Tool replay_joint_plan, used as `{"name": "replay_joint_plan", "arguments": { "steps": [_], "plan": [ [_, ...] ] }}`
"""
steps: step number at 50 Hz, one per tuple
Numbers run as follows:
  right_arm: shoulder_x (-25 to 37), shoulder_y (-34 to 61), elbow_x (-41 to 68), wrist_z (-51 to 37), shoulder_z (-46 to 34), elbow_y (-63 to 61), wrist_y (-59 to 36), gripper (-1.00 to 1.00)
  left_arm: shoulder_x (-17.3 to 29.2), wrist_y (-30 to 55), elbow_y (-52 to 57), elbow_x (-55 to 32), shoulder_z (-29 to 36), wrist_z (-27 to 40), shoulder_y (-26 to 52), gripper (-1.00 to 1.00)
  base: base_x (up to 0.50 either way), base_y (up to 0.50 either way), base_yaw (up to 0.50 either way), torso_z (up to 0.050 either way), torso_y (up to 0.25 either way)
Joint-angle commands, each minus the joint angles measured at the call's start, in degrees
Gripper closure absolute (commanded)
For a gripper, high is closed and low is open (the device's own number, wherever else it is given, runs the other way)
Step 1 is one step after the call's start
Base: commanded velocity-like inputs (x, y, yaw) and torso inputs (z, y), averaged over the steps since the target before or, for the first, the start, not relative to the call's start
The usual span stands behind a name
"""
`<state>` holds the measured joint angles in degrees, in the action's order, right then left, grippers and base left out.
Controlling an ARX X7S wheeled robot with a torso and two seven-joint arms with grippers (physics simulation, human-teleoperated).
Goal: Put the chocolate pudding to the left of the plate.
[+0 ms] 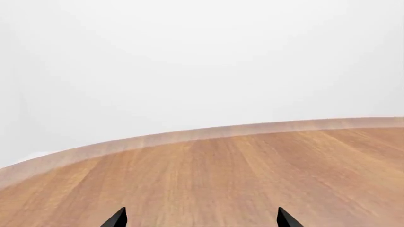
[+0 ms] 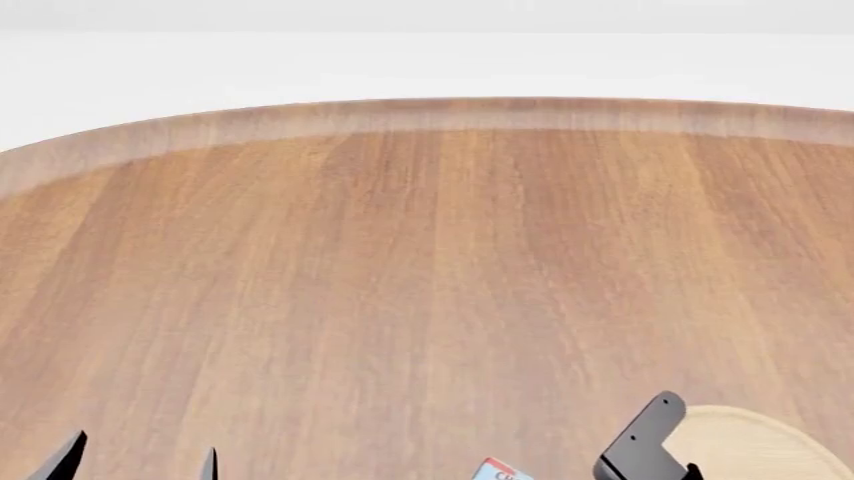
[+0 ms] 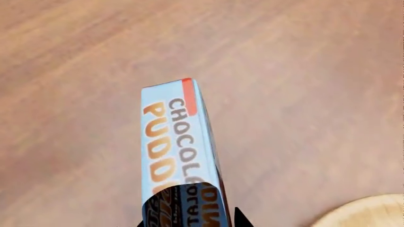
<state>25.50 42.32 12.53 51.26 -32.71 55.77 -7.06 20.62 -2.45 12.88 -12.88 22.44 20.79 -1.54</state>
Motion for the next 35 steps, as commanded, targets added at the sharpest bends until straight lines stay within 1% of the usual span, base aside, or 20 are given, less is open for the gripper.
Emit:
{"name": "replay_joint_plan", "arguments": {
  "steps": [1,11,14,20,30,31,35],
  "plan": [
    [-1.43,1.87,-1.18,0.37,-0.01,6.24,4.01,1.0,0.1,-0.13,-0.08,-0.04,0.16,0.11,0.04,-1.0,0.0,0.0,0.0,0.0,0.0],
    [-3.99,4.5,-1.87,1.01,-0.16,16.66,10.14,1.0,0.17,-0.19,-0.1,0.08,0.37,0.26,0.04,-1.0,0.0,0.0,0.0,0.0,0.0],
    [-3.73,4.0,-1.7,0.89,-0.08,15.04,9.11,1.0,0.2,-0.3,-0.13,0.0,0.38,0.27,0.0,-1.0,0.0,0.0,0.0,0.0,0.0],
    [-4.52,4.62,-2.0,1.17,-0.15,17.89,10.99,1.0,0.24,-0.3,-0.13,-0.07,0.42,0.35,0.08,-1.0,0.0,0.0,0.0,0.0,0.0],
    [-4.53,4.11,-2.21,1.3,-0.27,17.03,10.71,1.0,0.41,-0.36,-0.05,-0.21,0.48,0.45,0.01,-1.0,0.0,0.0,0.0,0.0,0.0],
    [-4.71,4.22,-2.49,0.9,-0.38,17.82,11.58,-1.0,0.41,-0.4,-0.05,-0.21,0.47,0.47,0.0,-1.0,0.0,0.0,0.0,0.0,0.0],
    [-4.6,4.08,-2.6,0.99,-0.38,17.52,11.96,-1.0,0.4,-0.51,-0.16,-0.15,0.57,0.47,0.01,-1.0,0.0,0.0,0.0,0.0,0.0]
  ]
}}
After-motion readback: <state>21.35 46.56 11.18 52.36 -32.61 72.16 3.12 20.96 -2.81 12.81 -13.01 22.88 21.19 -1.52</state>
